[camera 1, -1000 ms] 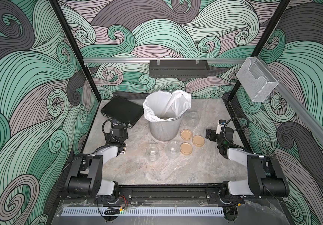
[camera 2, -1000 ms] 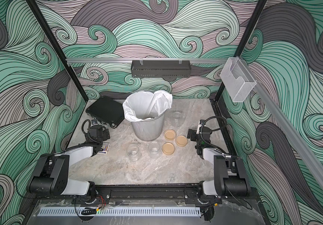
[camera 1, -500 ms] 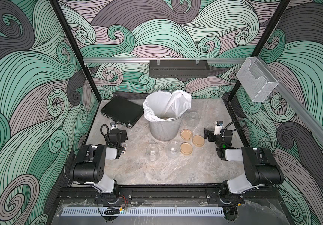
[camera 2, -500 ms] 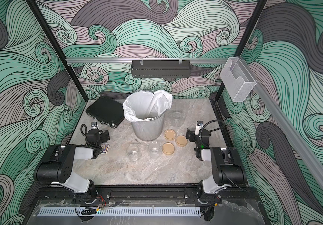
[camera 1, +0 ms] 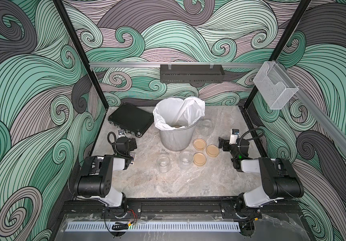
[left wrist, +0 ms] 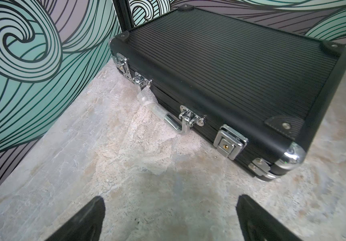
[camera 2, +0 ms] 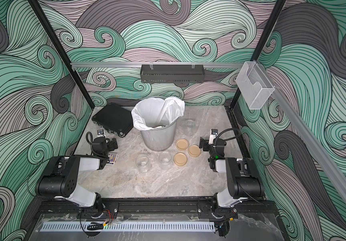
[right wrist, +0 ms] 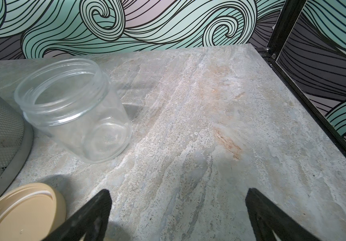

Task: Empty moldy rice from jars
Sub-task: Reset both arms

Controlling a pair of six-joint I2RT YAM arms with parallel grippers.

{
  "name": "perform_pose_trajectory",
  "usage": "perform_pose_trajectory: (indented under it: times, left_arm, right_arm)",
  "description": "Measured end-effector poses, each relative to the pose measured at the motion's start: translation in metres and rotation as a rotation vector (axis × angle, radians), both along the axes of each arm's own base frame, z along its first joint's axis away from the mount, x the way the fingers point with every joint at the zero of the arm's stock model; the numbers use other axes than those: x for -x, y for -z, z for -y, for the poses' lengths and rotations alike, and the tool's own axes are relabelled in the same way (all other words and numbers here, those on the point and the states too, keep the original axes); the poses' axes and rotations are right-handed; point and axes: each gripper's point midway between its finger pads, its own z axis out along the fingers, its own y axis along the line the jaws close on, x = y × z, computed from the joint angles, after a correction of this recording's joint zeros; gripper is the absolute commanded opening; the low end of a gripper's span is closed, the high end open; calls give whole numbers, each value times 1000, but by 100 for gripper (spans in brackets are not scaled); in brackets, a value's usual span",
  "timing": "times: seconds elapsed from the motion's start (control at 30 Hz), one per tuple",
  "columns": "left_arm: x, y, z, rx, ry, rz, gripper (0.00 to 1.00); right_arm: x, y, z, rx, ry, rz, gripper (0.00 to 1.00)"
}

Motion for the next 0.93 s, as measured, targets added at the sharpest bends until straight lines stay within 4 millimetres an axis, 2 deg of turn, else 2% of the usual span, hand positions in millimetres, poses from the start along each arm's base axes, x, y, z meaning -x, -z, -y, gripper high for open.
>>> perform_pose_trajectory:
  times: [0.93]
  left_arm:
    - [0, -1, 0, 0, 0, 3, 99]
  right_arm:
    - [-1, -1, -6, 21, -15, -2, 99]
